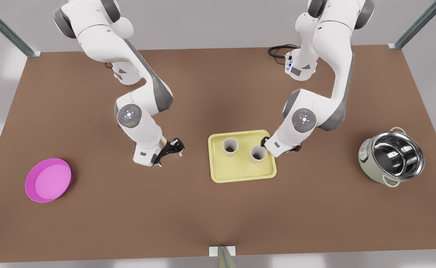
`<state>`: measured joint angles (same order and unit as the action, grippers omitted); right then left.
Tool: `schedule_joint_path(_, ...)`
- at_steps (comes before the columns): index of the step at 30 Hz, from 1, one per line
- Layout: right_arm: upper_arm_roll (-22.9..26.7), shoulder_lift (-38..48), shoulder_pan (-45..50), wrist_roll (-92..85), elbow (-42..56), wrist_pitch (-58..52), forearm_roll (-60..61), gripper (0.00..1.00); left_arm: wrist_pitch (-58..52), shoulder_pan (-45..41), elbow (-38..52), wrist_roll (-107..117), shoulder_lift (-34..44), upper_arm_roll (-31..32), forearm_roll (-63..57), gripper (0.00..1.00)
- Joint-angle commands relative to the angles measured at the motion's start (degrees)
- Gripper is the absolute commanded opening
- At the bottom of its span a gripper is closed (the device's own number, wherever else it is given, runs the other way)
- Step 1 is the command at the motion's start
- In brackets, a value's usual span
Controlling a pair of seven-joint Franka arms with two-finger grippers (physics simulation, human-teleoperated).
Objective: Use the left arm to pick up the white IKEA cup from the tray and place it on the middle-left position; use the right arm to pick up the white IKEA cup from the tray and place it on the middle-right position
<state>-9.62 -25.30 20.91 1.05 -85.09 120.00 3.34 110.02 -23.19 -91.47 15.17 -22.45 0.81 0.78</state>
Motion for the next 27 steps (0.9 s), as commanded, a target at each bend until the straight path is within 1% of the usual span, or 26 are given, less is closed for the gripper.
schedule_joint_path(1,-1.98,-4.22,2.19,16.07,5.01,0.59,-0.17,1.0,6.07,1.22,-0.72,9.44,-1.89,-0.11,-2.45,1.0)
schedule_joint_path(2,-1.98,-6.34,3.78,19.16,7.75,0.5,-0.26,1.0,11.53,0.96,-3.63,9.53,-3.13,-0.02,-2.02,1.0)
schedule_joint_path(3,-1.81,-6.95,5.45,20.65,8.63,0.5,-0.61,1.0,11.88,0.78,-4.15,9.44,-3.66,0.16,-1.84,1.0)
schedule_joint_path(4,-1.72,-8.01,7.47,24.26,9.07,0.5,-5.7,1.0,15.57,0.69,-6.79,9.53,-3.57,0.25,-1.84,1.0)
schedule_joint_path(5,-1.72,-8.8,7.91,24.61,8.89,0.59,-6.85,1.0,17.24,0.08,-7.32,9.88,-4.18,0.33,-1.75,1.0)
schedule_joint_path(9,-1.81,-12.76,10.2,27.86,9.5,1.29,-6.5,1.0,19.44,-1.85,-9.87,11.9,-3.92,0.33,-1.84,1.0)
schedule_joint_path(11,-1.98,-14.42,12.04,31.29,11.53,1.2,-6.33,1.0,21.99,-1.94,-12.86,11.99,-2.87,0.25,-2.1,1.0)
schedule_joint_path(13,-1.98,-14.95,12.31,32.26,11.53,1.2,-6.33,1.0,24.8,-1.94,-15.23,11.99,-2.87,0.25,-2.37,1.0)
schedule_joint_path(15,-2.77,-14.95,12.31,33.4,11.7,1.29,-5.8,1.0,24.89,-1.86,-15.32,11.9,-3.39,0.25,-2.45,1.0)
schedule_joint_path(17,-2.86,-16.97,12.4,33.58,12.06,3.05,-5.8,1.0,26.47,-1.86,-15.32,11.9,-4.36,0.25,-2.37,1.0)
schedule_joint_path(19,-2.95,-20.22,13.01,34.81,15.22,3.31,-5.89,1.0,26.82,-1.94,-15.41,11.9,-4.97,0.25,-2.45,1.0)
schedule_joint_path(21,-2.95,-21.81,13.01,34.81,15.31,3.31,-5.89,1.0,29.11,-2.03,-17.08,11.9,-4.97,0.25,-2.37,1.0)
schedule_joint_path(25,-2.95,-24.36,13.8,34.81,15.31,3.93,-5.89,1.0,31.92,-2.73,-16.55,13.39,-6.64,0.25,-2.28,1.0)
schedule_joint_path(27,-2.95,-24.44,13.8,34.89,15.22,3.84,-5.89,1.0,35.17,-3.79,-16.55,16.03,-7.52,0.25,-2.1,1.0)
